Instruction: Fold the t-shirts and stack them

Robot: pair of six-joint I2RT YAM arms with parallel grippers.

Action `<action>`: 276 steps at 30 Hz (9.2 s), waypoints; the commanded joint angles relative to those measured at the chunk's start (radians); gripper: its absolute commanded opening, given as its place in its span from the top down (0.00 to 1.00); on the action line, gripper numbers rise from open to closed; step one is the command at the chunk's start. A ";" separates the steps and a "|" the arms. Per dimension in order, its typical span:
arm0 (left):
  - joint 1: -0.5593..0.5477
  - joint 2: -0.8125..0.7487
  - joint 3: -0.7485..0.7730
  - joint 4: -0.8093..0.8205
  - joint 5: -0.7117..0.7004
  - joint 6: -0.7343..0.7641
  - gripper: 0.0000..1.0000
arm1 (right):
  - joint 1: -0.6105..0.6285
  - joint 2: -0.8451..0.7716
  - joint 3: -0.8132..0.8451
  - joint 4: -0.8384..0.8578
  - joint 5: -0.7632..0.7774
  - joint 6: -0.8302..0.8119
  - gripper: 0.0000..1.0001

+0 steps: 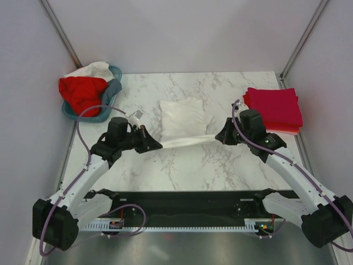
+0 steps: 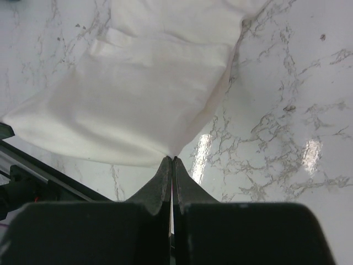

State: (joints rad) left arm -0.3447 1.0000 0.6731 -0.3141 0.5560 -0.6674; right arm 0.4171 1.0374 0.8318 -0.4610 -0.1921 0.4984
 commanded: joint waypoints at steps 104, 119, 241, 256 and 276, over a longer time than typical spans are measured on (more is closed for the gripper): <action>0.200 1.447 1.152 0.308 -0.068 -0.093 0.98 | -0.199 1.465 1.044 0.453 -0.244 0.232 0.95; 0.104 1.046 0.879 0.472 -0.133 -0.049 0.98 | -0.258 0.974 0.787 0.479 -0.187 0.152 1.00; -0.125 0.470 0.358 0.423 -0.438 -0.078 0.00 | -0.171 0.680 0.599 0.061 0.549 -0.263 0.59; -0.117 0.259 0.140 0.319 -0.482 0.035 0.00 | 0.003 1.145 0.912 -0.278 1.187 -0.354 0.71; -0.117 0.290 0.088 0.343 -0.453 0.051 0.00 | -0.101 1.365 0.975 -0.334 1.267 -0.385 0.67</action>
State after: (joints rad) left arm -0.4660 1.2842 0.7624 0.0013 0.0986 -0.6598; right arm 0.3332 2.3821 1.7546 -0.7685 1.0443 0.1303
